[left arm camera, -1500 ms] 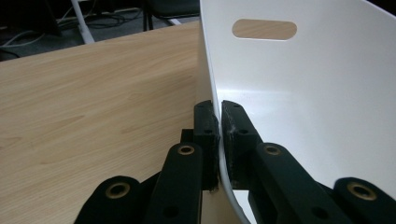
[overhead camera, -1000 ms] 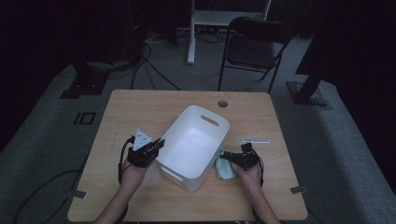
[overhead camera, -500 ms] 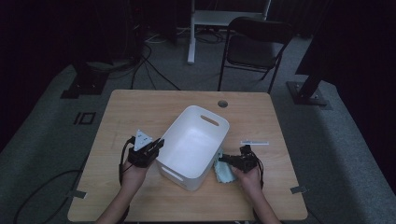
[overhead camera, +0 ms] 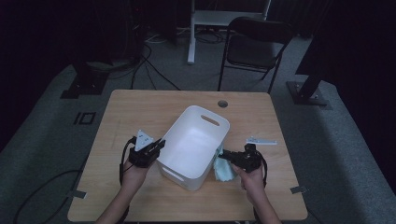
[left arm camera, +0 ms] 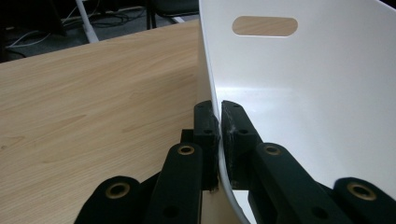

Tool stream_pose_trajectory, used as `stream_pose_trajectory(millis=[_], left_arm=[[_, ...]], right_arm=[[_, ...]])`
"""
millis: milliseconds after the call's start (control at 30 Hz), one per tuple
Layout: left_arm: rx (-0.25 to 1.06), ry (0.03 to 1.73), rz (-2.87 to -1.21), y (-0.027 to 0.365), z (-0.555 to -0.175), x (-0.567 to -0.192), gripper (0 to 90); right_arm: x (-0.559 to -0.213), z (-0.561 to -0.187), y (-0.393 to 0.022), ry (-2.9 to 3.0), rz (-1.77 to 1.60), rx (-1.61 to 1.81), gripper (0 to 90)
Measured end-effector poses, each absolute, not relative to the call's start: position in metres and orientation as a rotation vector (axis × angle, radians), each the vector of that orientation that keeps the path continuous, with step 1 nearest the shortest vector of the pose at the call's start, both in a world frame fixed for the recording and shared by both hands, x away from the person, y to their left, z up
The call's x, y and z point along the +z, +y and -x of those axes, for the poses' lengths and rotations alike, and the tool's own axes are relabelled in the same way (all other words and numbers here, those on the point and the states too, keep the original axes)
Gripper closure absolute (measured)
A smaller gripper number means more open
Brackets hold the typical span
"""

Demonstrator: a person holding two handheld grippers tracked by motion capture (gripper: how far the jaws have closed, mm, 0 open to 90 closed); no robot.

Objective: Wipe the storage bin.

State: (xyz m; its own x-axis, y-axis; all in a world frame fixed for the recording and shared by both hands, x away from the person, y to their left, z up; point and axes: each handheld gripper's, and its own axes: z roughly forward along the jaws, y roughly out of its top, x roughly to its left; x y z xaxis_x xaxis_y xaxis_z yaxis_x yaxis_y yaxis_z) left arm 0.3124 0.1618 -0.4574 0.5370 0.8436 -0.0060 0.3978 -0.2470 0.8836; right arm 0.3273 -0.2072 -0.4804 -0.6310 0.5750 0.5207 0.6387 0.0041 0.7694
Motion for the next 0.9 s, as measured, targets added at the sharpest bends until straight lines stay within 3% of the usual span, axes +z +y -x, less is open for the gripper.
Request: stream_pose_trajectory(millis=[900], left_arm=[[0.613, 1.020, -1.855, 0.160, -0.312, -0.457, 85.4]], right_arm=[[-0.517, -0.347, -0.210, -2.227, 1.446, -1.586, 84.8]])
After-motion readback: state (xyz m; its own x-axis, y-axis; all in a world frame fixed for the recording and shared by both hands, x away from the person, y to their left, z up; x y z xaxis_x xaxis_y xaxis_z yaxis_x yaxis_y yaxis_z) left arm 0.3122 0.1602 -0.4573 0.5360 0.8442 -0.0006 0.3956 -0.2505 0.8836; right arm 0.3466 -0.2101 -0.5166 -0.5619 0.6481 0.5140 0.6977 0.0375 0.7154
